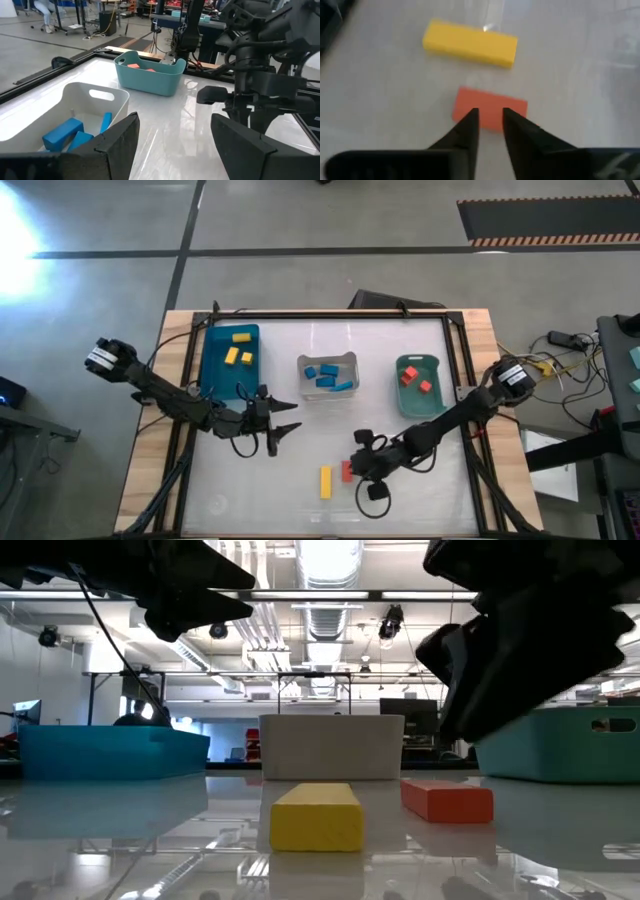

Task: Sort & place blocks by color
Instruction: Put the orange block into the green bin

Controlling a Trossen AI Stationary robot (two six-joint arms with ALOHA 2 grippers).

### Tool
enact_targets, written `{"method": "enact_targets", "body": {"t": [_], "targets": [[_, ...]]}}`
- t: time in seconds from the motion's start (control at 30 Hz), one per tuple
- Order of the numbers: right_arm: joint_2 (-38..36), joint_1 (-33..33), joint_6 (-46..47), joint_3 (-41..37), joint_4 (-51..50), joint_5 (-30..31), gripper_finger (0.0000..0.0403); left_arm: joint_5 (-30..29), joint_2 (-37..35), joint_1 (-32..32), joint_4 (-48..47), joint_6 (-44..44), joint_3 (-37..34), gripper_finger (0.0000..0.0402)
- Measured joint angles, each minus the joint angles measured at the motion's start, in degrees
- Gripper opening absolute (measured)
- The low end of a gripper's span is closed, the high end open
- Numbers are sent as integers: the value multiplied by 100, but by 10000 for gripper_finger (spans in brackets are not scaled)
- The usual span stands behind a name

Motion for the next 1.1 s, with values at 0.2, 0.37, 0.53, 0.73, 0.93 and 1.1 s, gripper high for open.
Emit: {"method": "enact_targets", "body": {"t": [0.2,0.37,0.53,0.73,0.93,1.1], "targets": [[228,10,-1359,485,-651,20,171,0,0,0,-3,2,2,231],[494,-17,-2417,879,-759,56,236,0,0,0,-1,2,2,231],[683,-29,-3249,1511,-2028,-142,262,0,0,0,-3,4,2,231],[917,-93,-3963,2021,-2726,-335,251,0,0,0,-3,4,2,231],[1269,-158,-4577,2381,-2821,-346,238,-1,0,0,-3,7,2,231],[1517,-197,-5129,2601,-3303,-443,235,-1,0,0,-2,7,2,231]]}}
